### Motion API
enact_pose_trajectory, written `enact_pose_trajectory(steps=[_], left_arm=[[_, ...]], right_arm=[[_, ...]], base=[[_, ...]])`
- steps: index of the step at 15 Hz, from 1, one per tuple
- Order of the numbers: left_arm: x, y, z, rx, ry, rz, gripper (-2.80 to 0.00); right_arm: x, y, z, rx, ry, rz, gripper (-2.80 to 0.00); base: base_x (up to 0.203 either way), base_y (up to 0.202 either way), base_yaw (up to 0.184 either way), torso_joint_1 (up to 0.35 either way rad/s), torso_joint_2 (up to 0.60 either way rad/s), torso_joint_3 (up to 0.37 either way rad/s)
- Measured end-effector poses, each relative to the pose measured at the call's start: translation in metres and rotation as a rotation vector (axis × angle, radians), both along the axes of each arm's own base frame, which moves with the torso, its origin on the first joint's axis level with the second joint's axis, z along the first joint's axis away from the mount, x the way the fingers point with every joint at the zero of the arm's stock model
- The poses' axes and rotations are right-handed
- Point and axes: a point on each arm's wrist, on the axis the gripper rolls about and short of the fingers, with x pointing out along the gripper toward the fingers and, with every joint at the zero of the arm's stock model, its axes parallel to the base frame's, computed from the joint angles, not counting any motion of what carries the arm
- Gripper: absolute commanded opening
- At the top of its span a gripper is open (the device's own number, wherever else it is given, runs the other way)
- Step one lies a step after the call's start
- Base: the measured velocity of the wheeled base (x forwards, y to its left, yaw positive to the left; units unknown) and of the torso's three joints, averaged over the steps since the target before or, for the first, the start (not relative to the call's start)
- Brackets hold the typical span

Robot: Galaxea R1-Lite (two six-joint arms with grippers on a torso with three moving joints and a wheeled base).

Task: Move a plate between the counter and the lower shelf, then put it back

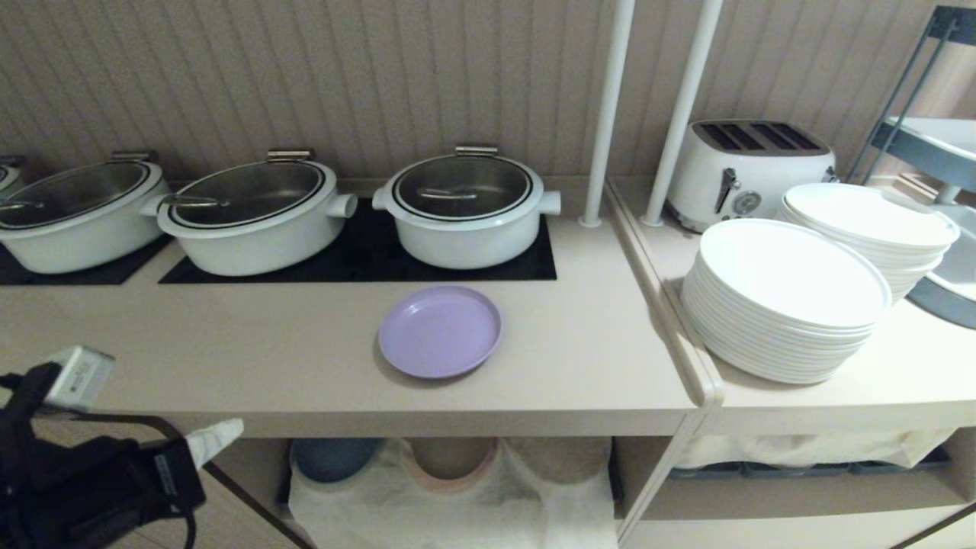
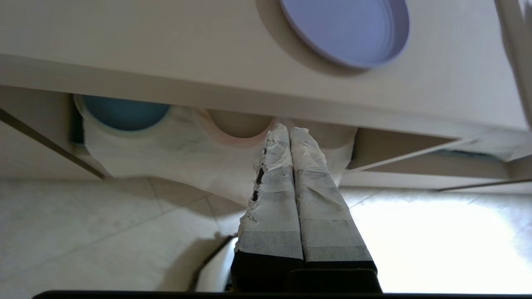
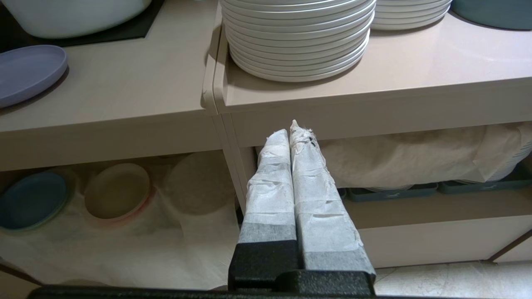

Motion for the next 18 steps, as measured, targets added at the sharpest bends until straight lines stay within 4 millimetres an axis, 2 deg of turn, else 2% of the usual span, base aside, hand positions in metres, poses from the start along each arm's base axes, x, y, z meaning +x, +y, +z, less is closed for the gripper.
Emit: enact_pose_trajectory(steps=[7, 12, 18], left_arm=[[-0.065, 0.013, -0.022, 0.123, -0.127, -0.077, -2.80], [-0.109, 0.021, -0.040, 0.196, -0.233, -0.067, -2.80], [-0.141, 0.022, -0.052, 0.286, -0.465, 0.003, -2.80]], right_arm=[[0.000, 0.000, 0.000, 0.000, 0.000, 0.001, -2.80], [0.000, 0.000, 0.000, 0.000, 0.000, 0.001, -2.80], [0.000, 0.000, 0.000, 0.000, 0.000, 0.000, -2.80]], base=[[0.000, 0.000, 0.000, 0.000, 0.00, 0.000], [0.000, 0.000, 0.000, 0.000, 0.00, 0.000], [0.000, 0.000, 0.000, 0.000, 0.00, 0.000]])
